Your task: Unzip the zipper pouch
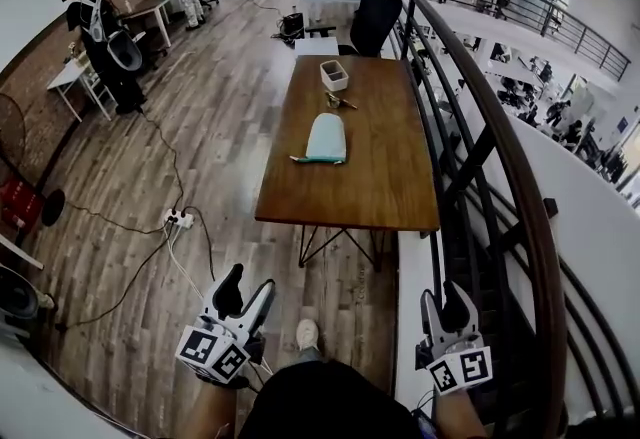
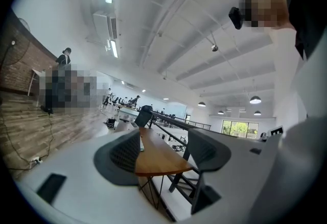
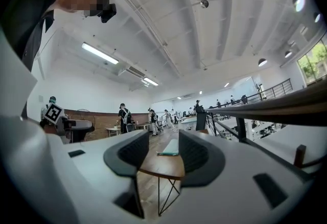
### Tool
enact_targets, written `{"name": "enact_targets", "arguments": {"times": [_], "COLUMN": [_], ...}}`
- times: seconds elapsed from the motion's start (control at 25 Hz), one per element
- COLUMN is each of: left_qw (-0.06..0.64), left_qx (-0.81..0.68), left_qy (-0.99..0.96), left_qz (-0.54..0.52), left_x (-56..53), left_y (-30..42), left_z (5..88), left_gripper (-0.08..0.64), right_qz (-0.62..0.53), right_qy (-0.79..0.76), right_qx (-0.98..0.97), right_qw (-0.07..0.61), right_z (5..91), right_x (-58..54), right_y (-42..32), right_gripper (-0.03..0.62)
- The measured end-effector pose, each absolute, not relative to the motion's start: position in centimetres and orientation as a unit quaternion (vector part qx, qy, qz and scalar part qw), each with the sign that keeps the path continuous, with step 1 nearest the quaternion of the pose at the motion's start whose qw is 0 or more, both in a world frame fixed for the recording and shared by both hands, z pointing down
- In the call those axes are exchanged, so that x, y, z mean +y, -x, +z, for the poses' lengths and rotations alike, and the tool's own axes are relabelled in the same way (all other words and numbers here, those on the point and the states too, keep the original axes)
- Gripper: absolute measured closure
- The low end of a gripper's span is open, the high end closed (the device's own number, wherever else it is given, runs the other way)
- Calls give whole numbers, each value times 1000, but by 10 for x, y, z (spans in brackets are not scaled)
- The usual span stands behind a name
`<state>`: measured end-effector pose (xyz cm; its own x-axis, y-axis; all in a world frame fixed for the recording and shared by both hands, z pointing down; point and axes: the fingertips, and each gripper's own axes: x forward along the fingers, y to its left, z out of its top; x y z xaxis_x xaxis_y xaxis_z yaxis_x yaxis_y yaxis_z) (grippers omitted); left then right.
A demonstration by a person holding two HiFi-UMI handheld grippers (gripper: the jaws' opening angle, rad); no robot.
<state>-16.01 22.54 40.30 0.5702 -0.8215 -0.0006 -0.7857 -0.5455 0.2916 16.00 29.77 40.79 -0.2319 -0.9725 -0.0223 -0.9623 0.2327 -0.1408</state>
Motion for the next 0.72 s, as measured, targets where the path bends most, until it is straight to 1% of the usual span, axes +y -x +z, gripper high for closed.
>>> {"name": "enact_targets", "arguments": {"times": [0.4,0.72], "left_qw": [94,103], "left_qx": [-456,-439], "left_qy": [-883,-891], "left_qz": [-59,-54], "left_x": [113,59], "left_y": [187,188], "left_z": [393,402], "left_gripper": [261,261], "right_qz": [-16,-24], "right_qy": [616,612], "right_qx": [786,789], "right_qw": [52,35], "right_z": [391,399], "right_x": [177,120], "right_y": [-126,-107], "right_gripper": [417,417]}}
